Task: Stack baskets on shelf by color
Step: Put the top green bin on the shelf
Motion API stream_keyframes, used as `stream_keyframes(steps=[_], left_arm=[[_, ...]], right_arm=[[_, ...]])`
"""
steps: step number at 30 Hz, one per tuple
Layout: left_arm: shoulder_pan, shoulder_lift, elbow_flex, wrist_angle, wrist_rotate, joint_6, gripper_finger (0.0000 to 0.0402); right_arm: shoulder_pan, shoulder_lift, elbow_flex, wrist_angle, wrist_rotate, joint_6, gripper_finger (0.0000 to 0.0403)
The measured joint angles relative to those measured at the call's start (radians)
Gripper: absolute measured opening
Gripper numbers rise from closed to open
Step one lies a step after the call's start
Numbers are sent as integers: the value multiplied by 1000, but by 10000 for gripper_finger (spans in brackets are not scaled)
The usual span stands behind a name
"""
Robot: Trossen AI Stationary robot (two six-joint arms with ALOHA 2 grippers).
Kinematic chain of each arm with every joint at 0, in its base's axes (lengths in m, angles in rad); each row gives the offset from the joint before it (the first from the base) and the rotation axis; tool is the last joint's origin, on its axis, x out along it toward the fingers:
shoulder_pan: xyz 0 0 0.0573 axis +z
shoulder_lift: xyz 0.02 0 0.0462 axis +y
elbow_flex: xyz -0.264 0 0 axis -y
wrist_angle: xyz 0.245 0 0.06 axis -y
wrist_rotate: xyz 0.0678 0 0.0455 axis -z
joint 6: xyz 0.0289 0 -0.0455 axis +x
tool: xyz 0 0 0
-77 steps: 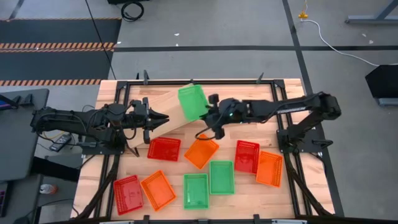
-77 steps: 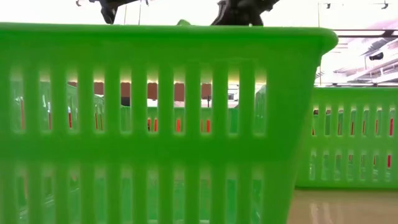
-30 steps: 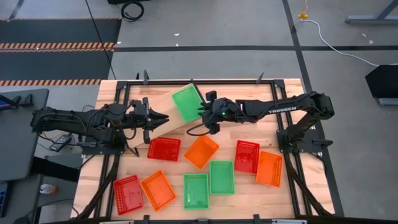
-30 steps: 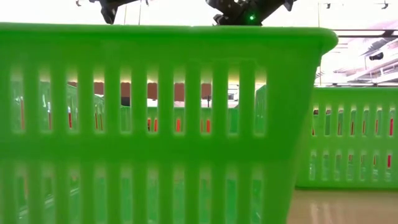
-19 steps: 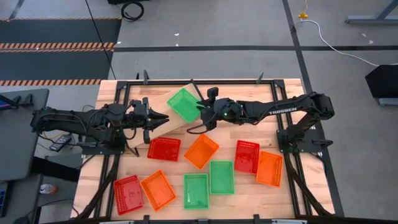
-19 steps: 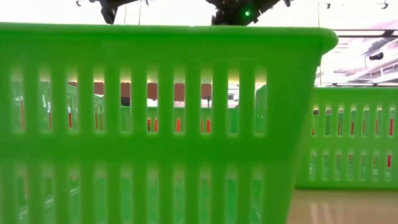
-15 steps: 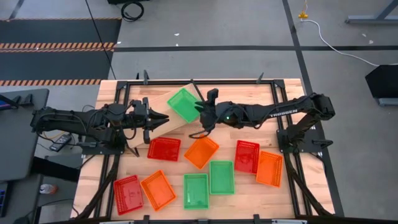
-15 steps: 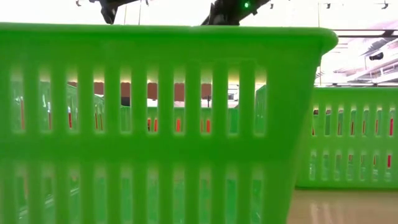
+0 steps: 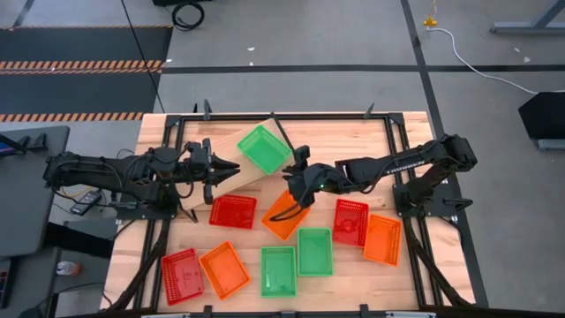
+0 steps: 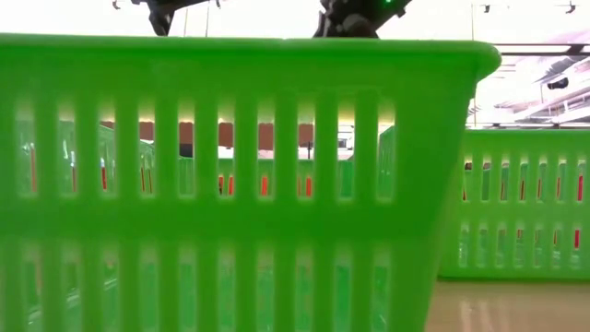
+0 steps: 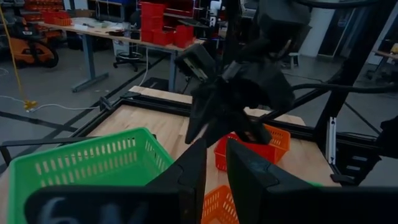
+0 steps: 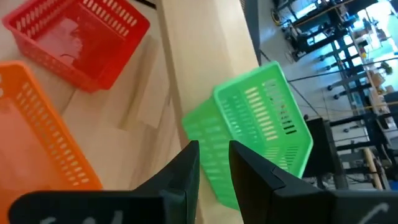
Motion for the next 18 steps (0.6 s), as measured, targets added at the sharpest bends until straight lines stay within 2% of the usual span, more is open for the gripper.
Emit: stream_keyframes(steps=[6, 12, 18], left_arm=[[0, 0, 0, 0, 0, -4, 68], [0, 0, 0, 0, 0, -3, 68], [0, 0, 0, 0, 0, -2, 70]], right_arm=[[-58, 0, 0, 46, -8, -89, 116], [-129, 0, 0, 25, -98, -29, 159], [-153, 12, 41, -18, -201, -4, 161]])
